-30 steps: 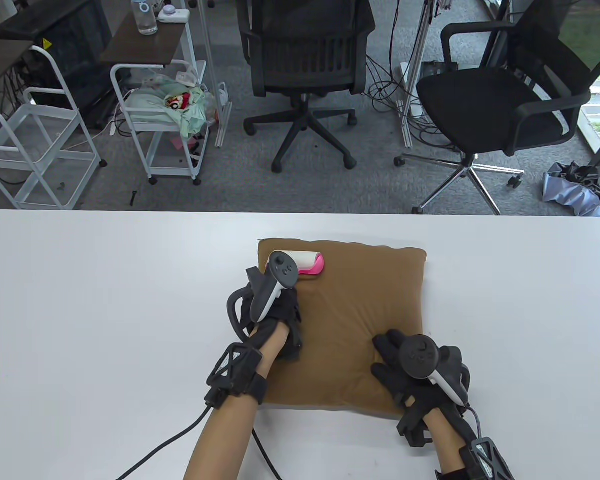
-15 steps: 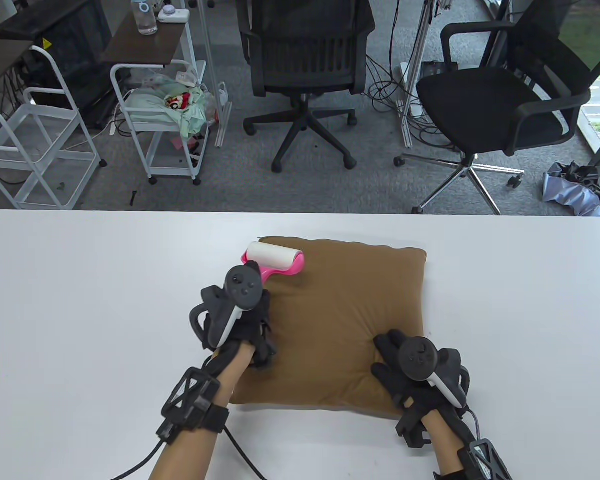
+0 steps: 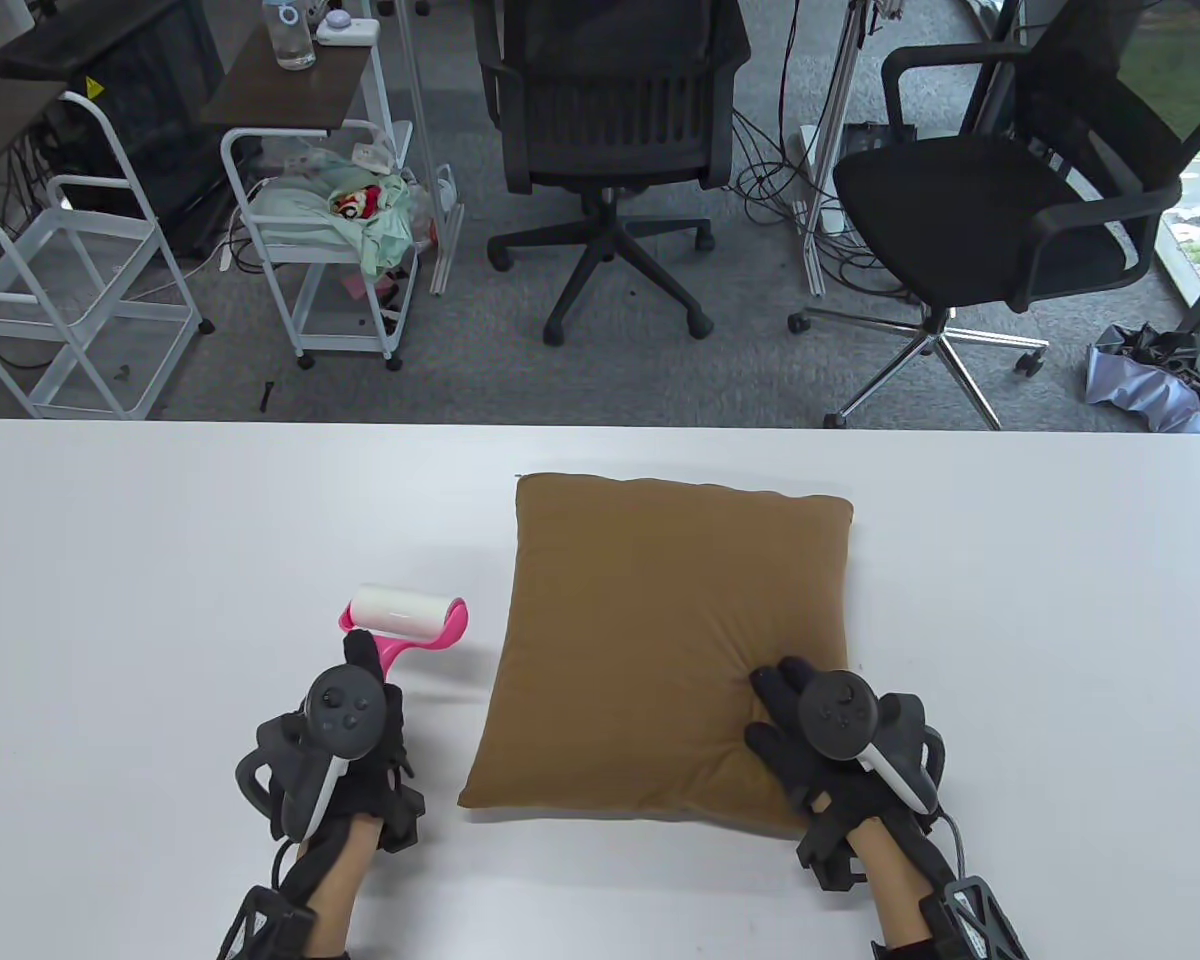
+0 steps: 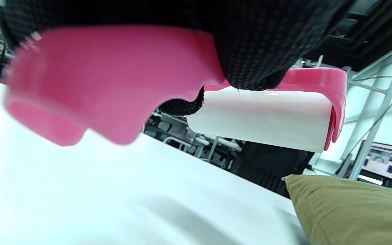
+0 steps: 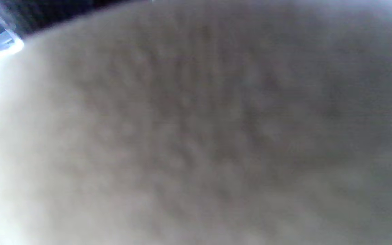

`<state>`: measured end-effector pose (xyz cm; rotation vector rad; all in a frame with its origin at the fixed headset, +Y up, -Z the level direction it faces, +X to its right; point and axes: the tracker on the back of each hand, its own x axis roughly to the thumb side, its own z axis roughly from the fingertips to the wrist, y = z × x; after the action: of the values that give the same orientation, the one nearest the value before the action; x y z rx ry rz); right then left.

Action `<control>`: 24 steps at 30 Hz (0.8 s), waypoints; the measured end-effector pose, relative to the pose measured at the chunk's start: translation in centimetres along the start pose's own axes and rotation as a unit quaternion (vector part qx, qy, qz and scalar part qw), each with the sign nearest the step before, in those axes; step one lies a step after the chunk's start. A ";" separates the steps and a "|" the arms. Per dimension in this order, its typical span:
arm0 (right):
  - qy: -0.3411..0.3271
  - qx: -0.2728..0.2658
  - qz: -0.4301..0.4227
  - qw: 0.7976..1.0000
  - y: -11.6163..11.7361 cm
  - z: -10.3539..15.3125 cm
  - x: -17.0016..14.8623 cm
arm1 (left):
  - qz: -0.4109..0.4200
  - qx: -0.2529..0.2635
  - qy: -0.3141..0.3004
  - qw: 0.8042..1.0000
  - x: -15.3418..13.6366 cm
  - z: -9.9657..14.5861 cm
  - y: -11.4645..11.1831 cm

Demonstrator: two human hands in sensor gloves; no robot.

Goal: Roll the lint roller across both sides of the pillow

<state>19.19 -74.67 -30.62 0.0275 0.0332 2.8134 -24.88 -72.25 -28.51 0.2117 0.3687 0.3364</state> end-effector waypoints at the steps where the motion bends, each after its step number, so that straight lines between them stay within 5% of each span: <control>1: -0.001 -0.008 0.005 1.000 -0.1 0.0 0.1 | 0.000 -0.002 0.004 1.000 -0.2 0.0 -0.1; 6: -0.027 -0.092 0.031 0.995 -2.5 0.6 3.9 | 0.012 -0.022 0.019 1.000 -1.0 -0.5 -0.8; 12: -0.125 -0.045 0.044 0.990 -2.8 0.6 12.2 | 0.023 -0.046 0.044 0.998 -2.0 -1.1 -1.6; 19: -0.220 0.069 0.142 0.963 3.9 1.1 22.1 | 0.032 -0.067 0.077 0.994 -3.5 -1.6 -2.2; 24: -0.207 0.102 0.292 0.928 9.5 0.6 25.1 | 0.057 -0.083 0.101 0.990 -4.8 -2.0 -2.2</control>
<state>-7.64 -75.55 -29.41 0.8049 0.2566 3.3071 -29.24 -75.75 -29.44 0.0345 0.5281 0.5008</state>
